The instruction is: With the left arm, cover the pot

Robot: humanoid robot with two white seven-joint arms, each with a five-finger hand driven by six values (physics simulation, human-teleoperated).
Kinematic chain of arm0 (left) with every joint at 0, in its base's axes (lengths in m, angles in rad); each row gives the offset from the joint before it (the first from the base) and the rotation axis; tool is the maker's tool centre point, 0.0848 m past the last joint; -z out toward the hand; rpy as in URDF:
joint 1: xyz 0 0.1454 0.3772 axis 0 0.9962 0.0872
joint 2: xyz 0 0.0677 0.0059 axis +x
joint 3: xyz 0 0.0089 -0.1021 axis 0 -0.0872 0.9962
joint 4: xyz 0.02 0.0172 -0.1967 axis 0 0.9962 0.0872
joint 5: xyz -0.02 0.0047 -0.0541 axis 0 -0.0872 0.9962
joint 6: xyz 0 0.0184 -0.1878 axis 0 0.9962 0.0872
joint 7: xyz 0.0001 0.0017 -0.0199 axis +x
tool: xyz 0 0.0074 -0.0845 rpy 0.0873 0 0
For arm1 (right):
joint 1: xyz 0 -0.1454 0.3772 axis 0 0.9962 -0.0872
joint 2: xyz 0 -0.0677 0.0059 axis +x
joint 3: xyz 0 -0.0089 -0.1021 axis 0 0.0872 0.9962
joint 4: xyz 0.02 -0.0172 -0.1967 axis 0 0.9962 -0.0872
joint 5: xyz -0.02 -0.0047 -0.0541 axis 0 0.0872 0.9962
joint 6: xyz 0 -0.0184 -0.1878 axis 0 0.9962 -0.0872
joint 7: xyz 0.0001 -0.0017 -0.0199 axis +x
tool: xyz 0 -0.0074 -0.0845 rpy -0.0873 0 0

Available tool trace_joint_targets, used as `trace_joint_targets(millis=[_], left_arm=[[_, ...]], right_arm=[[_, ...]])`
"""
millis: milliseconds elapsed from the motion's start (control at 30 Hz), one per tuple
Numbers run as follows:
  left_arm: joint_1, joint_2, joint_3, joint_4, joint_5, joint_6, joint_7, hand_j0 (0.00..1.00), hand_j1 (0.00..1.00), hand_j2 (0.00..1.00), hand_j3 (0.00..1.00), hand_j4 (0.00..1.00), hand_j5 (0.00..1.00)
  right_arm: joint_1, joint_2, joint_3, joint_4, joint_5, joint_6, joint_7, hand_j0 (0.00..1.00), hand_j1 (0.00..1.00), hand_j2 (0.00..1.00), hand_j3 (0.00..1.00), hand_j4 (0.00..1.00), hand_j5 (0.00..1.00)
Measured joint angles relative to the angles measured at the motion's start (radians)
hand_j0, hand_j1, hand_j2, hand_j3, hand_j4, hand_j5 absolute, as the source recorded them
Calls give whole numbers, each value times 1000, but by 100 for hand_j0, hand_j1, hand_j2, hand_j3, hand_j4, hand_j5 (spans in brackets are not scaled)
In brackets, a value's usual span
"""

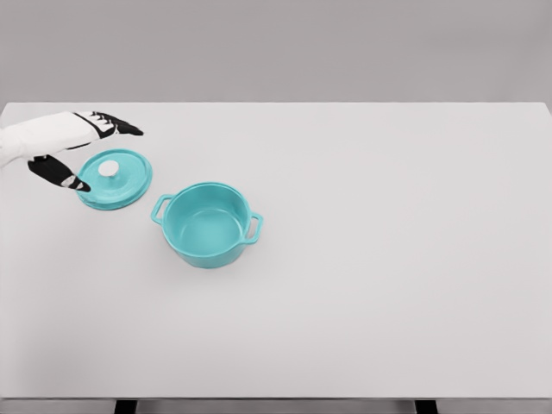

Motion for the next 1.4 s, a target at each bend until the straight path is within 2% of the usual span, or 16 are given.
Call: trace_joint_targets(millis=[200, 367, 433, 533, 733, 933, 1167, 1300, 1400], left_arm=[[-75, -42, -42, 113, -21, 1, 0, 100, 100, 100, 100, 100, 100], [-77, -71, -77, 182, -28, 0, 0, 99, 99, 99, 99, 99, 99], [-97, -80, -82, 211, -28, 0, 0, 91, 91, 91, 91, 91, 91], [-118, -92, -86, 252, -36, 0, 0, 91, 91, 91, 91, 91, 91], [-140, -129, -87, 320, -113, 0, 0, 92, 92, 92, 92, 92, 92], [-141, -171, -88, 359, -155, 0, 0, 92, 92, 92, 92, 92, 92], [-155, -177, -87, 376, -173, 0, 0, 94, 94, 94, 94, 94, 94], [-166, -178, -88, 393, -190, 0, 0, 90, 90, 90, 90, 90, 90], [-170, -180, -87, 401, -193, 0, 0, 81, 81, 81, 81, 81, 81]], right_arm=[[0, 0, 0, 0, 0, 0, 0, 100, 100, 100, 100, 100, 100], [0, 0, 0, 0, 0, 0, 0, 100, 100, 100, 100, 100, 100], [0, 0, 0, 0, 0, 0, 0, 100, 100, 100, 100, 100, 100], [0, 0, 0, 0, 0, 0, 0, 100, 100, 100, 100, 100, 100], [0, 0, 0, 0, 0, 0, 0, 100, 100, 100, 100, 100, 100], [0, 0, 0, 0, 0, 0, 0, 100, 100, 100, 100, 100, 100], [0, 0, 0, 0, 0, 0, 0, 100, 100, 100, 100, 100, 100], [0, 0, 0, 0, 0, 0, 0, 100, 100, 100, 100, 100, 100], [0, 0, 0, 0, 0, 0, 0, 100, 100, 100, 100, 100, 100]])
